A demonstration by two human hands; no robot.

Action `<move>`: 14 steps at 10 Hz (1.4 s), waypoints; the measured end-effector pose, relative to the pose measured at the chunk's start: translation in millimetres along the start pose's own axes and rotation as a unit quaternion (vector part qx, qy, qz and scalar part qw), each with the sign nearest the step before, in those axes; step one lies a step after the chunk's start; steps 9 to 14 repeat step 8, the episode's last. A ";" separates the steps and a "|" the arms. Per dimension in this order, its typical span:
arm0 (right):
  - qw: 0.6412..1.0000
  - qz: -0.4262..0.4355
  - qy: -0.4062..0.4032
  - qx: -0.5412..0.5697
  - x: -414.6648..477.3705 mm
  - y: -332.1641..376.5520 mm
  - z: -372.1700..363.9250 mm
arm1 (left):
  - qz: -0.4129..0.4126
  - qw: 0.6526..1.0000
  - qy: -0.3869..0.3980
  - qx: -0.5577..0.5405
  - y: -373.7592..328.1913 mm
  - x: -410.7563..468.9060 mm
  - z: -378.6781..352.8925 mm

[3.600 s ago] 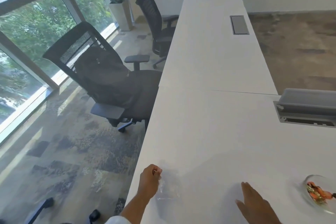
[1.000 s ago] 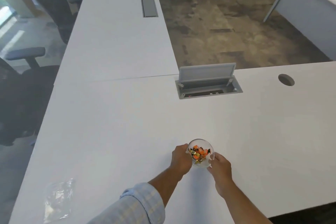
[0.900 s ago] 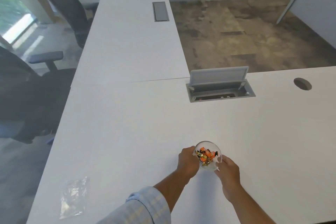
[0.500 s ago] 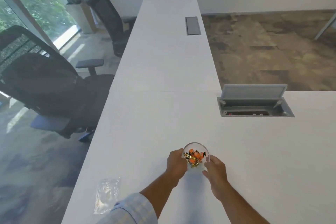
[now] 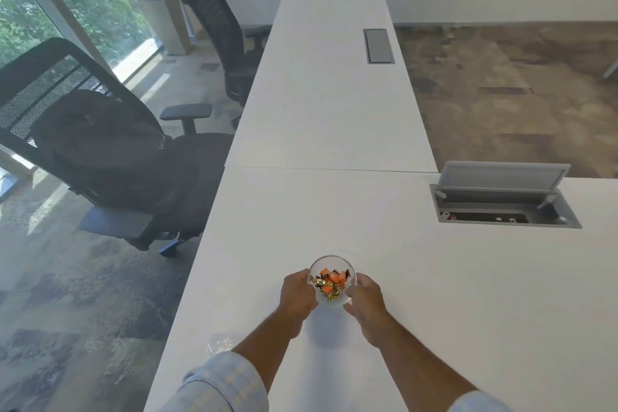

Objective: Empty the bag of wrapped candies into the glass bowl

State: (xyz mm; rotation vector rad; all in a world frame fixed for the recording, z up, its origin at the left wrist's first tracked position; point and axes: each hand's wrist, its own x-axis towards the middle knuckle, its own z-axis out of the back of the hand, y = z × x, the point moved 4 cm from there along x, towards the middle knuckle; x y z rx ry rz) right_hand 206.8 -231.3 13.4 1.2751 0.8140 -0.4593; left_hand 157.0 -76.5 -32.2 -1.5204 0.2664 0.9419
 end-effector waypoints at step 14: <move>0.989 0.094 -0.077 -0.089 -3.2 64.0 14.3 | -0.129 0.912 -0.049 0.385 -63.3 -9.6 36.0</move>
